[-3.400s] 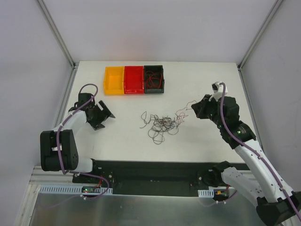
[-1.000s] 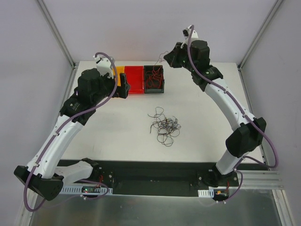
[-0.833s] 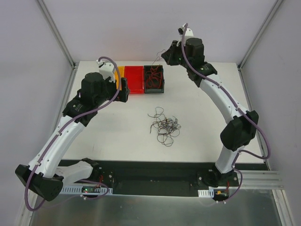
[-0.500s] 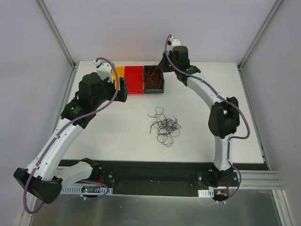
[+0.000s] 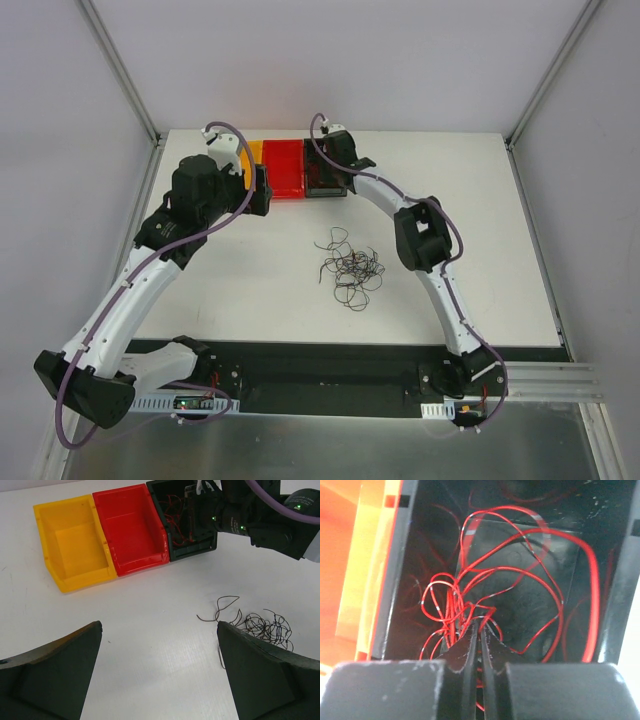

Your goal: Untangle the cables

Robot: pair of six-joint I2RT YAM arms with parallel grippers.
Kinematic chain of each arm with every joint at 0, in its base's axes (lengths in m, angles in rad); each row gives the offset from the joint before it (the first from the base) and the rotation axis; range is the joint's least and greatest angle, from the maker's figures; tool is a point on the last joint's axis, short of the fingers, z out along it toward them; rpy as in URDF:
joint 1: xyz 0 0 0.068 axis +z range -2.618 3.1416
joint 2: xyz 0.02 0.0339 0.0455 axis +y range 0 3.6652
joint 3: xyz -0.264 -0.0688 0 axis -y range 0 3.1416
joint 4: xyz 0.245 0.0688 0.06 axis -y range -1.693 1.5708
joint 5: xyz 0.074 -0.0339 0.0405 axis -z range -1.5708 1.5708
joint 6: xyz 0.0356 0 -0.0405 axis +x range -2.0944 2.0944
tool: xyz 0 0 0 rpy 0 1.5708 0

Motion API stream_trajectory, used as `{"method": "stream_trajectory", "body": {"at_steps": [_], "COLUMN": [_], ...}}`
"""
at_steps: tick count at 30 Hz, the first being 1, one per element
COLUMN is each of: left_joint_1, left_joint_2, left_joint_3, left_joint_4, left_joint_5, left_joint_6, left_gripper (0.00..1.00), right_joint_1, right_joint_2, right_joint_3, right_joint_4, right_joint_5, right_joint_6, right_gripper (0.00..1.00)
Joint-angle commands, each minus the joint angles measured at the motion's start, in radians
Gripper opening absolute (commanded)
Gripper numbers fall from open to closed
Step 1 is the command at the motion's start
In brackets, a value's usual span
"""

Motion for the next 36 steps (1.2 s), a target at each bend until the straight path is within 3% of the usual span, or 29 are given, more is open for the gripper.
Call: {"method": "stream_trajectory", "body": {"at_steps": [1,8,14,18,23,28,33,36], "left_joint_1": [0.008,0.015,0.029,0.029,0.012,-0.066,-0.159,-0.167], "left_joint_2": [0.005,0.028,0.068,0.133,0.267,0.397,0.552,0.684], "left_joint_3": [0.002,-0.001,-0.006,0.003,0.026,0.032,0.049,0.132], "left_joint_4": [0.042,0.047,0.05,0.053,0.076,0.087,0.109,0.108], "left_joint_5": [0.024,0.058,0.118,0.181,0.464,0.503,0.46,0.472], "left_joint_6": [-0.001,-0.018,-0.036,-0.039,-0.07,-0.041,-0.014,-0.106], "left_gripper": [0.98,0.98,0.97,0.95,0.8,0.84,0.88,0.82], "right_joint_1": [0.024,0.024,0.024,0.024,0.025,0.022,0.022,0.01], "right_joint_2": [-0.038,-0.194,-0.363,-0.621,-0.942,-1.159,-1.288,-1.276], "right_joint_3": [0.095,0.109,0.0,-0.304,-0.837,-1.207,-1.446,-1.482], "right_joint_4": [-0.051,-0.194,-0.313,-0.3,-0.18,-0.062,0.114,0.139], "right_joint_5": [0.101,0.14,0.153,0.059,-0.162,-0.21,-0.169,-0.141], "right_joint_6": [-0.026,-0.128,-0.146,-0.086,-0.056,0.018,0.081,0.127], "right_gripper": [0.13,0.38,0.51,0.56,0.69,0.78,0.8,0.81]}}
